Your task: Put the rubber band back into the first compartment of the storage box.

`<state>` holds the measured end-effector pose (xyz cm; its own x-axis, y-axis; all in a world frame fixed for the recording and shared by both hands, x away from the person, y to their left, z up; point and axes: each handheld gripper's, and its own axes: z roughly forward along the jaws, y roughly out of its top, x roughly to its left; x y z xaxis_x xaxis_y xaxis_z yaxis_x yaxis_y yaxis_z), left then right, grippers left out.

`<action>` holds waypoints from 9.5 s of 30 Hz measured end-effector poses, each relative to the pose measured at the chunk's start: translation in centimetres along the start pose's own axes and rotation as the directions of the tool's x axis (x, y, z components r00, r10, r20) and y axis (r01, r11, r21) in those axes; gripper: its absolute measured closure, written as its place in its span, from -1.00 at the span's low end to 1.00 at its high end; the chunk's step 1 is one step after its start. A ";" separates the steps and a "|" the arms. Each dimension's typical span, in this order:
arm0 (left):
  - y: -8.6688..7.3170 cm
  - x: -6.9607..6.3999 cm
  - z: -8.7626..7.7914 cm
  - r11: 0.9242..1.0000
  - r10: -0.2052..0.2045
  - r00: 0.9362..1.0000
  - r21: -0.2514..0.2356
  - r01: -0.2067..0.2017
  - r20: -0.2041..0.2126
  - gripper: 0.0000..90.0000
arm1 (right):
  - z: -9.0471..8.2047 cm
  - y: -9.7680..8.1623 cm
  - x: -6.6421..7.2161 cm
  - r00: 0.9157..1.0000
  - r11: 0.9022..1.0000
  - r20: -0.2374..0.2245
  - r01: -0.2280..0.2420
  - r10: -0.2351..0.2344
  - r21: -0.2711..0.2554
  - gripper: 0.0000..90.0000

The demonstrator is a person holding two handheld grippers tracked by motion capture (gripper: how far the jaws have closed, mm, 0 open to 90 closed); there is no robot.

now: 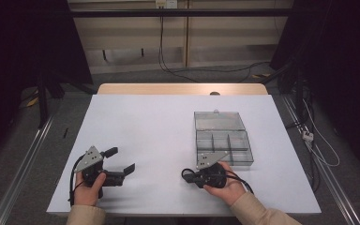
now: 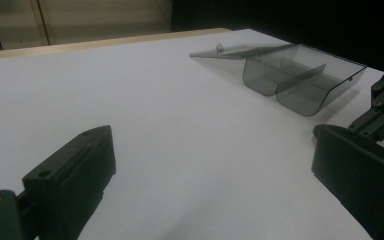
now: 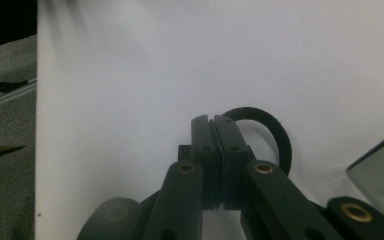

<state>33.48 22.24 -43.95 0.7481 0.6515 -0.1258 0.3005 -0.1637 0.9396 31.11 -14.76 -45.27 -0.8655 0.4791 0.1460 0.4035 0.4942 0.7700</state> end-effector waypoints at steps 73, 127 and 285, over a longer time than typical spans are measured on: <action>0.0 0.1 -0.1 1.000 -0.001 1.000 0.000 0.001 0.002 -0.92 | -4.1 2.9 -3.6 0.999 0.994 0.015 -0.029 0.031 -0.103 0.98; 0.0 0.0 -0.1 1.000 -0.006 1.000 -0.007 0.006 0.005 -0.92 | -4.9 2.8 -6.8 0.994 0.992 0.081 -0.059 0.069 -0.114 0.98; -0.4 0.3 -0.4 1.000 -0.024 1.000 0.001 0.024 0.007 -0.92 | -4.1 2.4 -9.5 0.959 0.968 0.168 -0.205 0.228 -0.143 -0.36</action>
<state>33.28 22.79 -44.24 0.7449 0.6500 -0.1506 0.3191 -0.1489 0.9359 39.08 -21.08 -42.31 -0.6884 0.6939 0.2110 0.5257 0.2770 0.8043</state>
